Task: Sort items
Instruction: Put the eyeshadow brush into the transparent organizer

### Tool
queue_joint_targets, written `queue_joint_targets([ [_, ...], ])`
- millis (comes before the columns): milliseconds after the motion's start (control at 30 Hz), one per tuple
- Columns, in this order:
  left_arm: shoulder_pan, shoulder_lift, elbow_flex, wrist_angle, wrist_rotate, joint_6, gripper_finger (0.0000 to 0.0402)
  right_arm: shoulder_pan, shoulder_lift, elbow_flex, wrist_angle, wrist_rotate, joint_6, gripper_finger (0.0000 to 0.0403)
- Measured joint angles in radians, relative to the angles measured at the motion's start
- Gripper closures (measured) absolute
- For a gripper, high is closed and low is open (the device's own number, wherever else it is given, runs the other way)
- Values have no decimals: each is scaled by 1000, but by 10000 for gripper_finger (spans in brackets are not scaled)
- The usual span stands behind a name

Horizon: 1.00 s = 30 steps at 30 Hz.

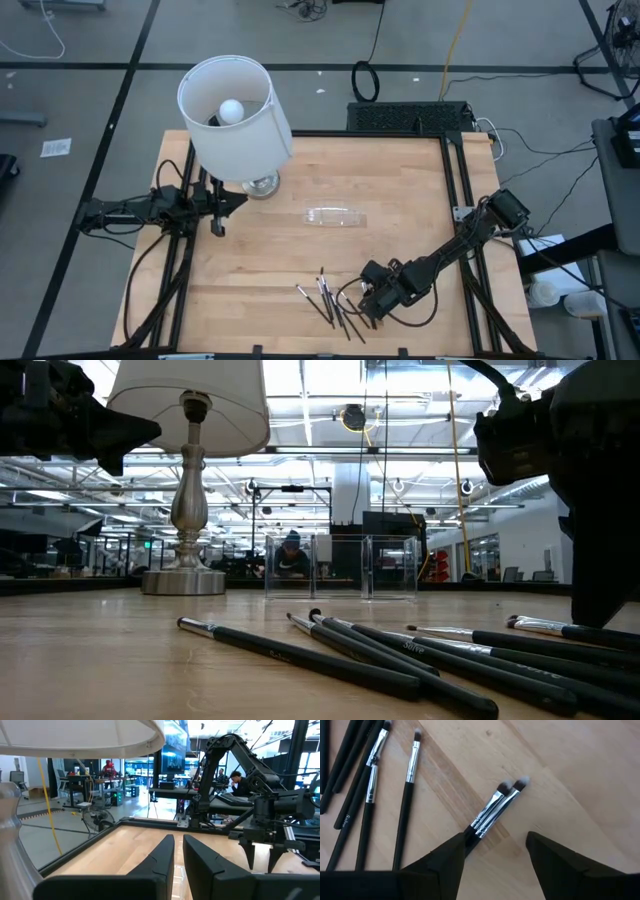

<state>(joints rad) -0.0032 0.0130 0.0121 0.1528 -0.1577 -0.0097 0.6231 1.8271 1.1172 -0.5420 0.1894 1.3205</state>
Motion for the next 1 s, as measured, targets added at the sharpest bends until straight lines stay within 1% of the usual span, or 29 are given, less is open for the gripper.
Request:
queue_joint_targets([
  [433,0,0,0,1,0,0,353,-15,1,0,-41,-6,14,195],
  [700,0,0,0,1,0,-1,353,-17,1,-1,-130,-7,51,195],
  [867,0,0,0,1,0,-4,353,-26,3,-2,-140,-15,9,196],
  [1000,0,0,0,0,0,-4,353,-27,3,-2,-185,-35,-8,215],
])
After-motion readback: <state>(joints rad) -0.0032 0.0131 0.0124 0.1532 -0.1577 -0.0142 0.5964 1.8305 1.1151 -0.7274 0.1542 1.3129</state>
